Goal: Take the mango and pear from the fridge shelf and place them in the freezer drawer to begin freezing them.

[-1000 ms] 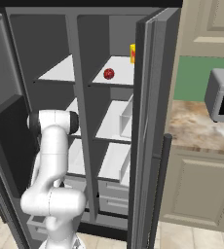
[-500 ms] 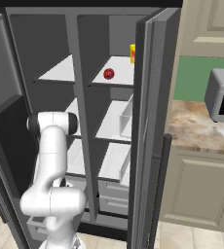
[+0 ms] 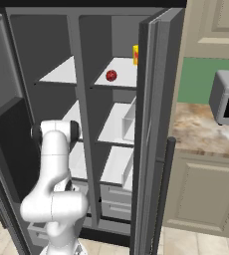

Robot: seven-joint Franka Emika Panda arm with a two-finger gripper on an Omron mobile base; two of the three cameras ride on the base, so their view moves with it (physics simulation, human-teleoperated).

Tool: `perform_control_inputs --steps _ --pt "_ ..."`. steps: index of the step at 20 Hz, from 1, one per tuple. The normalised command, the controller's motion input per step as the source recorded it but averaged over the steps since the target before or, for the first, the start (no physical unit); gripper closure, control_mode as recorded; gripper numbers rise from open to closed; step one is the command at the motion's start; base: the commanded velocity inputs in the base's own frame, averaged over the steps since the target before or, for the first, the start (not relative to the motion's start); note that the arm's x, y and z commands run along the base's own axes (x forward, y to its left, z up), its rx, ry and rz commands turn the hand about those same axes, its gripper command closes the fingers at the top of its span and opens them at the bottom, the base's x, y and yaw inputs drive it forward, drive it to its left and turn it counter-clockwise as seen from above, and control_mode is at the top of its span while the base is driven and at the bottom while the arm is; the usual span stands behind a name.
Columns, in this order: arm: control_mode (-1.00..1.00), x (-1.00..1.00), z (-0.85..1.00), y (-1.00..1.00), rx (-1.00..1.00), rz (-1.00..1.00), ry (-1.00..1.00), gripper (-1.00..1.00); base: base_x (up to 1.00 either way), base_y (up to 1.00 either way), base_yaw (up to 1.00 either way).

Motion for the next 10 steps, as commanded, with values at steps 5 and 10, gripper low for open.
perform_control_inputs --steps 5,10 --pt "-1.0 0.0 -0.47 0.12 -0.06 0.0 0.0 1.0 0.0 0.0 0.0" --pt "-1.0 0.05 -0.33 0.23 -0.02 0.0 0.0 1.0 0.0 0.0 0.0"
